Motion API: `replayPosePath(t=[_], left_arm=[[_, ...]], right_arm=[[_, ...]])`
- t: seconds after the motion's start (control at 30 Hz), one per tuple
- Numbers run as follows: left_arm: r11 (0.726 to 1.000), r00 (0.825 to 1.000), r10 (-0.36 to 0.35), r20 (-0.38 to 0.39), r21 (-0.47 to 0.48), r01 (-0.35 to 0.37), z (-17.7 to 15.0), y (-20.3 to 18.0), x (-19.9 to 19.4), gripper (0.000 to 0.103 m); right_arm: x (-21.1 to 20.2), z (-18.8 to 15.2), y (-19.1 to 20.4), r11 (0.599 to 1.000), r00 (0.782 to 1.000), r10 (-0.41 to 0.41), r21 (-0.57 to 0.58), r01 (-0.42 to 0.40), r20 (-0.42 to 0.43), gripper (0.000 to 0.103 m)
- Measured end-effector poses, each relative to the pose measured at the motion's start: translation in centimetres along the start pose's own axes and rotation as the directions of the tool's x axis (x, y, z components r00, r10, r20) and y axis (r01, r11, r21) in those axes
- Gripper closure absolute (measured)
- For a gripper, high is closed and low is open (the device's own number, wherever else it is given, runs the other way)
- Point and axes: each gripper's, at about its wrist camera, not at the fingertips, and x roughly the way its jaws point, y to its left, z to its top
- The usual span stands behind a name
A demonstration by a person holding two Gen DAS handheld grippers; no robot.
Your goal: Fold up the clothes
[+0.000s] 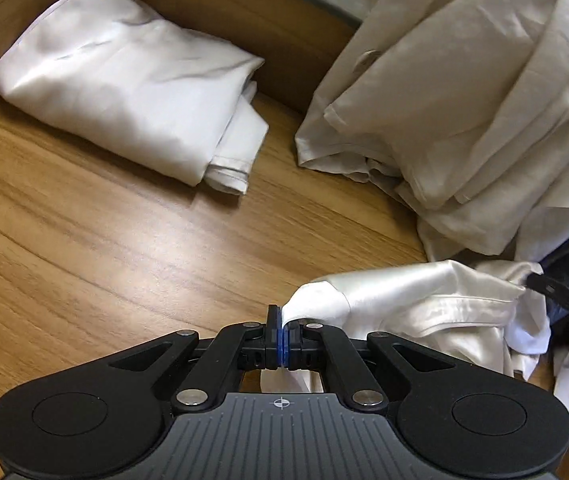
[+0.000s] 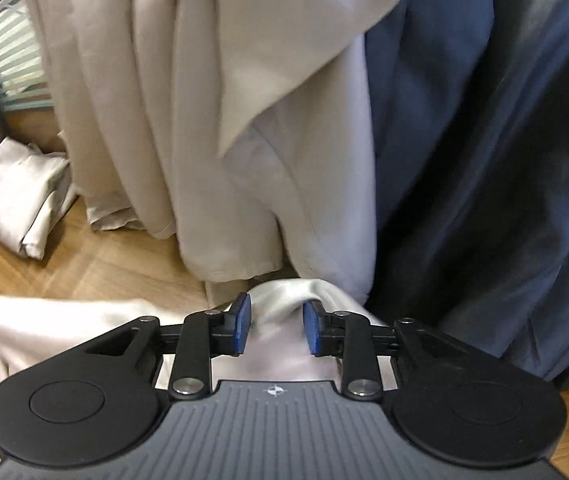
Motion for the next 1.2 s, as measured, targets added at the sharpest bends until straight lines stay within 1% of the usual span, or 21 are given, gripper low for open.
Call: replayPosePath(t=[0.03, 0.1, 0.13, 0.2, 0.3, 0.4, 0.5, 0.63, 0.73, 0.77, 0.8, 0.83, 0.9, 0.97, 1.03, 1.07, 1.1, 1.2], left_arm=[[1.0, 1.0, 0.0, 0.002, 0.002, 0.0, 0.0, 0.0, -0.1, 0.1], [1.0, 1.0, 0.002, 0.007, 0.005, -0.002, 0.0, 0.1, -0.3, 0.1], [1.0, 1.0, 0.004, 0.011, 0.011, -0.004, 0.1, 0.0, -0.6, 0.1], [0.999, 0.999, 0.014, 0.029, 0.034, -0.015, 0.5, -0.3, -1.3, 0.1], [0.996, 0.998, 0.034, 0.053, 0.075, -0.038, 2.2, 0.0, -2.2, 0.1], [0.99, 0.996, 0.062, 0.061, 0.125, -0.069, 4.8, 0.6, -2.5, 0.1], [0.977, 0.993, 0.105, 0.058, 0.182, -0.114, 8.2, 1.5, -1.9, 0.1], [0.959, 0.985, 0.163, 0.063, 0.226, -0.173, 12.5, 2.9, -0.7, 0.1], [0.964, 0.987, 0.151, 0.052, 0.214, -0.158, 14.8, 4.1, 0.1, 0.099], [0.972, 0.991, 0.127, 0.045, 0.195, -0.134, 15.2, 4.5, 0.2, 0.096], [0.979, 0.994, 0.104, 0.039, 0.171, -0.11, 15.6, 4.8, 0.1, 0.087], [0.983, 0.995, 0.09, 0.036, 0.159, -0.094, 15.7, 5.0, -0.1, 0.081], [0.983, 0.996, 0.073, 0.057, 0.165, -0.082, 15.0, 4.9, -1.0, 0.053], [0.983, 0.996, 0.055, 0.075, 0.173, -0.067, 14.3, 4.7, -1.9, 0.04], [0.982, 0.998, 0.017, 0.067, 0.187, -0.029, 13.0, 4.4, -3.1, 0.039], [0.982, 0.998, -0.004, 0.059, 0.19, -0.008, 12.2, 4.2, -3.7, 0.037], [0.982, 0.999, -0.026, 0.047, 0.186, 0.016, 11.2, 4.1, -4.4, 0.034], [0.98, 0.998, -0.069, 0.012, 0.19, 0.065, 7.6, 3.4, -6.1, 0.031]], right_arm=[[-0.8, -0.3, -0.1, 1.0, 1.0, 0.005, 0.001, -0.005, 0.006, 0.053], [-2.5, -1.0, -0.2, 1.0, 1.0, 0.014, 0.004, -0.014, 0.017, 0.049], [-3.5, -1.5, -0.3, 1.0, 1.0, 0.019, 0.004, -0.019, 0.021, 0.046], [-5.3, -2.7, -0.7, 0.999, 0.999, 0.041, 0.006, -0.041, 0.023, 0.043], [-8.2, -5.5, -0.8, 0.998, 0.998, 0.061, 0.025, -0.062, 0.019, 0.042], [-10.8, -8.7, -0.8, 0.996, 0.998, 0.063, 0.069, -0.063, 0.01, 0.041], [-13.3, -12.1, -0.5, 0.991, 0.999, 0.054, 0.125, -0.054, -0.002, 0.041], [-15.2, -16.8, 1.1, 0.979, 1.0, 0.003, 0.202, 0.001, -0.018, 0.041], [-16.2, -20.0, 2.2, 0.964, 0.998, -0.049, 0.259, 0.059, -0.047, 0.041], [-16.7, -21.0, 2.4, 0.958, 0.997, -0.061, 0.277, 0.074, -0.054, 0.041], [-16.9, -21.8, 2.8, 0.953, 0.996, -0.068, 0.293, 0.083, -0.06, 0.041], [-17.0, -22.6, 3.4, 0.949, 0.996, -0.067, 0.303, 0.083, -0.065, 0.041], [-16.7, -23.6, 4.7, 0.951, 0.996, -0.063, 0.3, 0.078, -0.061, 0.041], [-15.9, -24.4, 6.1, 0.956, 0.995, -0.066, 0.281, 0.085, -0.075, 0.041], [-14.9, -24.8, 7.2, 0.959, 0.994, -0.075, 0.266, 0.094, -0.08, 0.041], [-14.4, -25.0, 7.6, 0.96, 0.993, -0.078, 0.263, 0.098, -0.083, 0.041], [-13.9, -25.2, 7.9, 0.96, 0.993, -0.082, 0.262, 0.102, -0.088, 0.041], [-12.0, -25.5, 8.1, 0.957, 0.99, -0.091, 0.267, 0.116, -0.105, 0.041]])
